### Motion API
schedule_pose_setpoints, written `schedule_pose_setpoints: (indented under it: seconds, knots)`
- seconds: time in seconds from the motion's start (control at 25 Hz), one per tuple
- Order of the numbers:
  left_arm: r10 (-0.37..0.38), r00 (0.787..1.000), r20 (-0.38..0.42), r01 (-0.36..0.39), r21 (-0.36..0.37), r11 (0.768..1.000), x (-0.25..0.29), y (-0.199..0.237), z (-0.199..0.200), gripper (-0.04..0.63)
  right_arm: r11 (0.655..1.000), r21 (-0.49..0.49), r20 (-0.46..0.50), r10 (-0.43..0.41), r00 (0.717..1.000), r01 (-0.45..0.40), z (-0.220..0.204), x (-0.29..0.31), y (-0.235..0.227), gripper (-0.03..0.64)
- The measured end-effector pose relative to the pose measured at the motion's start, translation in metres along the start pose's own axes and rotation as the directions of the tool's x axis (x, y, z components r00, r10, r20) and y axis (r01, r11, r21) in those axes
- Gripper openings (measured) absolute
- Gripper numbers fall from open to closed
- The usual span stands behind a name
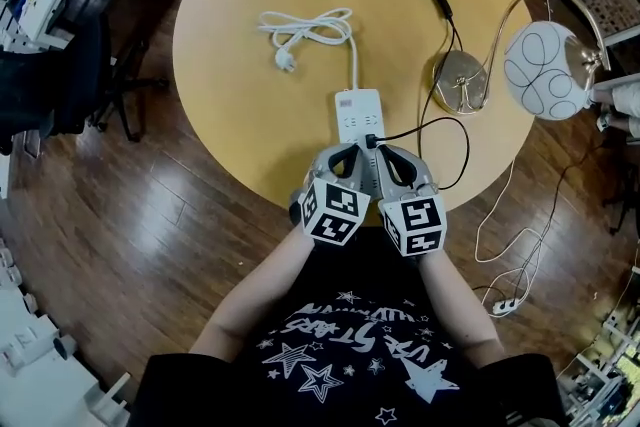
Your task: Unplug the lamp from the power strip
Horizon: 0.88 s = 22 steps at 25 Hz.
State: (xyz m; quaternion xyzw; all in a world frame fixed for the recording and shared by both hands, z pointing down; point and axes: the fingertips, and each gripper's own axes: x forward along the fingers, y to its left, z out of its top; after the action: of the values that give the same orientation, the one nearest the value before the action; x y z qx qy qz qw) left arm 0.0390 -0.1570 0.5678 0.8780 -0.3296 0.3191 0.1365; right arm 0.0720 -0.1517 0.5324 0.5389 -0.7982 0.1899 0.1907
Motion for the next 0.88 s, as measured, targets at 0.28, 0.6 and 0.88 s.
schedule_pose_setpoints:
  seconds: [0.28,0.6,0.88]
  knots:
    - [0.038,0.999,-0.015,-0.038,-0.019,0.999,0.0,0.001,-0.001,0.005,0.998,-0.018,-0.029,0.06,0.998,-0.061,-0.004,0.01,0.005,0.068]
    - [0.064,0.998,-0.025,-0.065,-0.047,0.997,-0.001,0.002,-0.001,0.005,0.996,-0.021,-0.07,0.081,0.994,-0.083,-0.01,0.024,0.004,0.133]
    - [0.07,0.997,-0.027,-0.071,-0.067,0.995,0.0,0.002,-0.001,0.005,0.995,-0.058,-0.065,0.079,0.995,-0.083,-0.003,0.035,0.003,0.1]
